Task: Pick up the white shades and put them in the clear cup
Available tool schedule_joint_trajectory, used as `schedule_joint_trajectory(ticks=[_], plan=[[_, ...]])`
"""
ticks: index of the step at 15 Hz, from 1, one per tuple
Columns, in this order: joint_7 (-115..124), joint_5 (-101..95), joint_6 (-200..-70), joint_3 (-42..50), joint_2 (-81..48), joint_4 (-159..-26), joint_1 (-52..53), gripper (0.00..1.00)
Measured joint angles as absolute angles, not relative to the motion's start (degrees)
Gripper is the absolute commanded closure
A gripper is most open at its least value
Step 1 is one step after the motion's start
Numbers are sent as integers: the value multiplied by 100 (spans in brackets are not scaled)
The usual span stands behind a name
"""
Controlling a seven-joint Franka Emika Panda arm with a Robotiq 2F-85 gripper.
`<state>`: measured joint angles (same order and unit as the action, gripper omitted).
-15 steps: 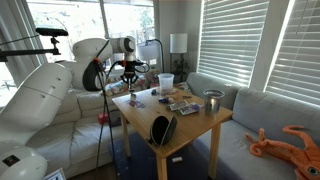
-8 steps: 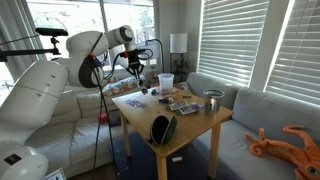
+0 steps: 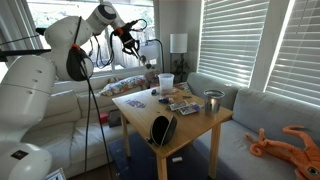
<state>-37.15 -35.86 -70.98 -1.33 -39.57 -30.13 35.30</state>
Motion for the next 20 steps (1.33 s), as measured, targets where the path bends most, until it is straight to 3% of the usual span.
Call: schedule_joint_trajectory(ticks=[9,20], plan=[[-6639,-3345,-7928,-120,-3974,-2664,3048,97],[-7099,-2721,-7815,23,-4330,-2658,2512,97]])
